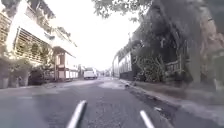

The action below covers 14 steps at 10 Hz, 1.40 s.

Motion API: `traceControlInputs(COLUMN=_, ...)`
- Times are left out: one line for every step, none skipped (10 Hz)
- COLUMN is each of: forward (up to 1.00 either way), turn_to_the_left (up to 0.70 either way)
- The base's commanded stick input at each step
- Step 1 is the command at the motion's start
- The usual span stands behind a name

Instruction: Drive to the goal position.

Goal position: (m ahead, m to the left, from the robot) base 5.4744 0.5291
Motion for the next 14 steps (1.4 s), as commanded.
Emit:
traceControlInputs(forward=0.85, turn_to_the_left=0.0)
traceControlInputs(forward=0.85, turn_to_the_left=0.0)
traceControlInputs(forward=0.85, turn_to_the_left=0.0)
traceControlInputs(forward=0.85, turn_to_the_left=0.0)
traceControlInputs(forward=0.85, turn_to_the_left=0.0)
traceControlInputs(forward=0.85, turn_to_the_left=0.0)
traceControlInputs(forward=0.85, turn_to_the_left=0.0)
traceControlInputs(forward=0.85, turn_to_the_left=0.0)
traceControlInputs(forward=0.85, turn_to_the_left=0.0)
traceControlInputs(forward=0.85, turn_to_the_left=0.0)
traceControlInputs(forward=0.85, turn_to_the_left=0.0)
traceControlInputs(forward=0.85, turn_to_the_left=0.0)
traceControlInputs(forward=0.85, turn_to_the_left=0.0)
traceControlInputs(forward=0.85, turn_to_the_left=0.0)
